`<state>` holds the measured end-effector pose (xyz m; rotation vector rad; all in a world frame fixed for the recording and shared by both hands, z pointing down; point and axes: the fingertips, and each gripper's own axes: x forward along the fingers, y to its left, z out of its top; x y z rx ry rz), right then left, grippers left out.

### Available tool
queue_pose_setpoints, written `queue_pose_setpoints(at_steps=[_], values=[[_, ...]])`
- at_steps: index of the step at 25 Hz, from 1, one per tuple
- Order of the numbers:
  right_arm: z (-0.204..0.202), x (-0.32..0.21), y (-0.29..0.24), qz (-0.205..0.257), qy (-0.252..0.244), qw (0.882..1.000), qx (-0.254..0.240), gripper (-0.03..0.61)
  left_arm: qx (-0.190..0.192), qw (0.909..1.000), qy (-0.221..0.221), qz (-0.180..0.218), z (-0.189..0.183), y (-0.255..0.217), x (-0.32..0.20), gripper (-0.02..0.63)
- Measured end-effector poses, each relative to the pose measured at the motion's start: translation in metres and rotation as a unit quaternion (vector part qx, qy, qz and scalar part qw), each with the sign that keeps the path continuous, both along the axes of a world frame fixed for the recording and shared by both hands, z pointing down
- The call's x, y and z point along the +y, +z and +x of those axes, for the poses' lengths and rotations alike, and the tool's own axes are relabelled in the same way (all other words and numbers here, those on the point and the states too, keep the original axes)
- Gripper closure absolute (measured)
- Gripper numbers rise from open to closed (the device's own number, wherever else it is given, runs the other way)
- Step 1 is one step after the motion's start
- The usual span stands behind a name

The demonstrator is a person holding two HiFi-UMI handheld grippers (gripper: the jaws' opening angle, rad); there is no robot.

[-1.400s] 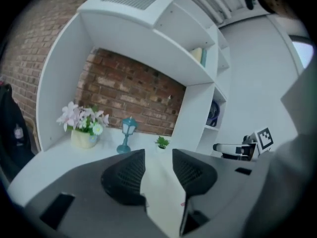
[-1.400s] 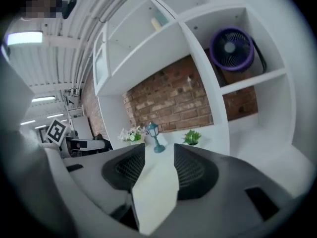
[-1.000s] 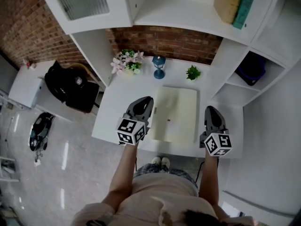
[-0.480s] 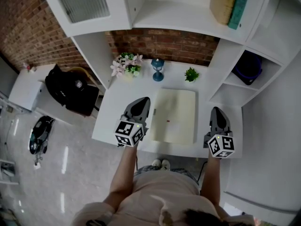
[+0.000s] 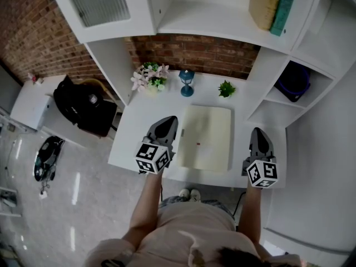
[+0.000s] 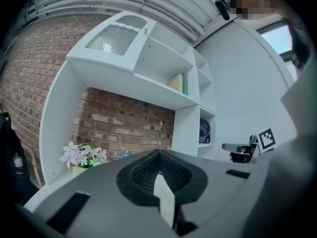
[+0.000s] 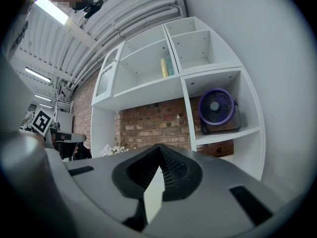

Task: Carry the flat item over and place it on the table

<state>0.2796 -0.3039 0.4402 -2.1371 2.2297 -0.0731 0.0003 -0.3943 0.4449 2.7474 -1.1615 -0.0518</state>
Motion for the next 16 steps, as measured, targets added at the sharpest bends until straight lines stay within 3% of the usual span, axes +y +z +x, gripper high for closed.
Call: queue_pose_setpoints(at_steps=[16], values=[[0.0010,0.0052,0.0038,-0.009,0.001,1.000,-0.002,0.563,0.002,0.9999,-0.003,-0.013,-0.0019,0.0062,0.0055,0.586]])
